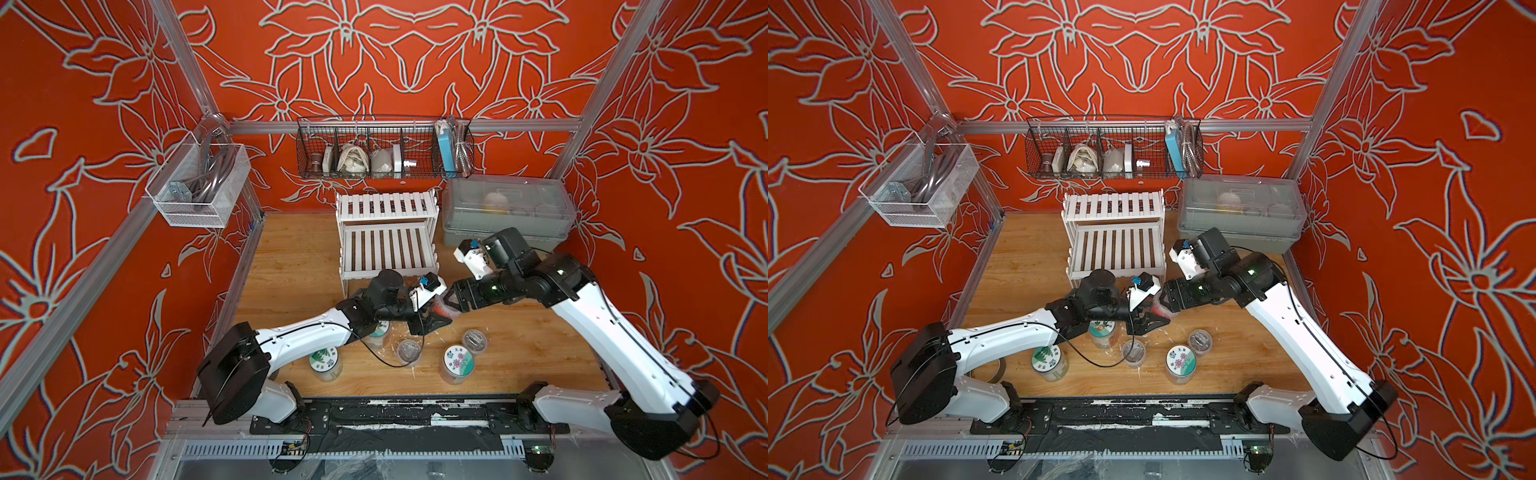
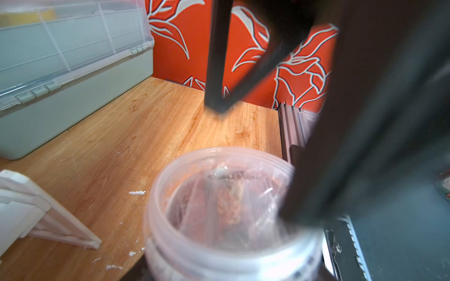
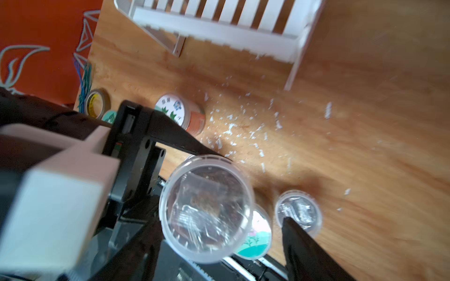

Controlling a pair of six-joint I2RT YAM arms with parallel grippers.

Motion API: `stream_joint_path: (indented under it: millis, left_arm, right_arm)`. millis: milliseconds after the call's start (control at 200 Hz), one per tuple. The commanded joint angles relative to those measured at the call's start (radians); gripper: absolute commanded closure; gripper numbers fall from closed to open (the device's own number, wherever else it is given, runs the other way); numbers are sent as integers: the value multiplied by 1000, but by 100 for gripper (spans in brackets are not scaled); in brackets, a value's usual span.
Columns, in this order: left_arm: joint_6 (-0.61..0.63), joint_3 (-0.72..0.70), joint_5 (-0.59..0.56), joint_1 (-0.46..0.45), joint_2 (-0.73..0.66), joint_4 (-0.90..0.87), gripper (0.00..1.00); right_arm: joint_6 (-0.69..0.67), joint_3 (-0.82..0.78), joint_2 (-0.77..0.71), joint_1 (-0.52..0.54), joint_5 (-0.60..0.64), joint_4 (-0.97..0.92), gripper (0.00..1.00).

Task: Place the seed container on the shelf
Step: Pick up the seed jar at the center of the board, then place the seed jar on the shelf.

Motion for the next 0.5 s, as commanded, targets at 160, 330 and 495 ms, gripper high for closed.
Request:
stream_joint_path:
  millis: [160, 330, 495]
  left_arm:
    - [-16, -30, -76, -3, -52, 75, 40]
    - [-37, -66, -191, -4, -85, 142, 39]
    - [-24, -93, -372, -3, -130, 186, 39]
  right_arm:
    - [-3, 49, -93, -5, 151, -22, 18]
    - [1, 25, -98, -4, 115, -15, 17]
    - [3, -5, -107, -5, 88, 3, 18]
